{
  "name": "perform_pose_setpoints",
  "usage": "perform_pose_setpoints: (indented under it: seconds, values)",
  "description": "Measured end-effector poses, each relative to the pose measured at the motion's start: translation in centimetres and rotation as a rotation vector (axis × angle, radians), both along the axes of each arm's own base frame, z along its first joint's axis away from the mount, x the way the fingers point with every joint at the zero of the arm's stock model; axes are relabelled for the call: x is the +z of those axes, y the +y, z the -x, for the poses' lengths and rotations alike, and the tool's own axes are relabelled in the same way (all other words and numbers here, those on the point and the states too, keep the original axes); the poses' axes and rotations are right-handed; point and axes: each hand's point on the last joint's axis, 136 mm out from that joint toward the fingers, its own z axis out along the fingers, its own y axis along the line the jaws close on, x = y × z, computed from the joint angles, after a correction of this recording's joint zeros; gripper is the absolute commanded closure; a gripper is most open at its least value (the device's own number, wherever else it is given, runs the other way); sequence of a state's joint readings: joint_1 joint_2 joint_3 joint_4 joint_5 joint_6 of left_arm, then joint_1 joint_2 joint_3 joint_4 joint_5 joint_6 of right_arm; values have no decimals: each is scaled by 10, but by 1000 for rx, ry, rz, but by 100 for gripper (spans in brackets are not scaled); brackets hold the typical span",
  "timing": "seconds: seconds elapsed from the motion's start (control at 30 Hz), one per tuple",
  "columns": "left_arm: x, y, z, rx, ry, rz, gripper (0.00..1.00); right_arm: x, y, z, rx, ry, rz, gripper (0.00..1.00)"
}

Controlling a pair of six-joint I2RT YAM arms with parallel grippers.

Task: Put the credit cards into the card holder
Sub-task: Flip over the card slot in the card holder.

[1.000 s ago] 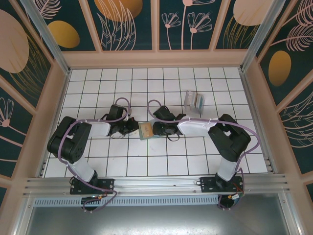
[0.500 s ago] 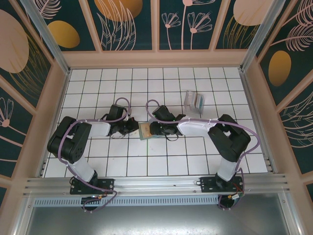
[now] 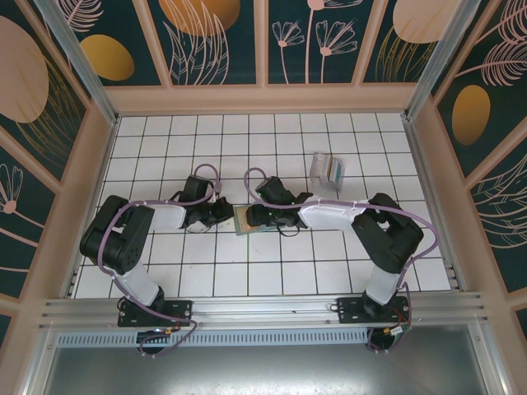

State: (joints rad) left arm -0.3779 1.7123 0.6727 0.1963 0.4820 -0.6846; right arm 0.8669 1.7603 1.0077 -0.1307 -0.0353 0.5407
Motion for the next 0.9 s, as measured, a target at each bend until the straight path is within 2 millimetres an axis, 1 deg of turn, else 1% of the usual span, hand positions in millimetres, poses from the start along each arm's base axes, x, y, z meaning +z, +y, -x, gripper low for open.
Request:
perform_pose_setpoints:
  seconds: [0.17,0.3,0.4,0.5,0.9]
  values:
    - [0,0,0,0,0,0,92,8,-1,-7,-9,-29,28,33]
    - [0,0,-1,0,0,0,92,12,-9,-16,-35,-66,84,32]
    - [0,-1,-1,-1,2,1,92,11,-17,-15,-42,-73,122,32]
    - [0,-1,-1,-3,3,3,92,11,-21,-15,-49,-74,139,32]
    - [0,-2,-1,-4,5,3,92,8,-26,-13,-75,-55,151,33]
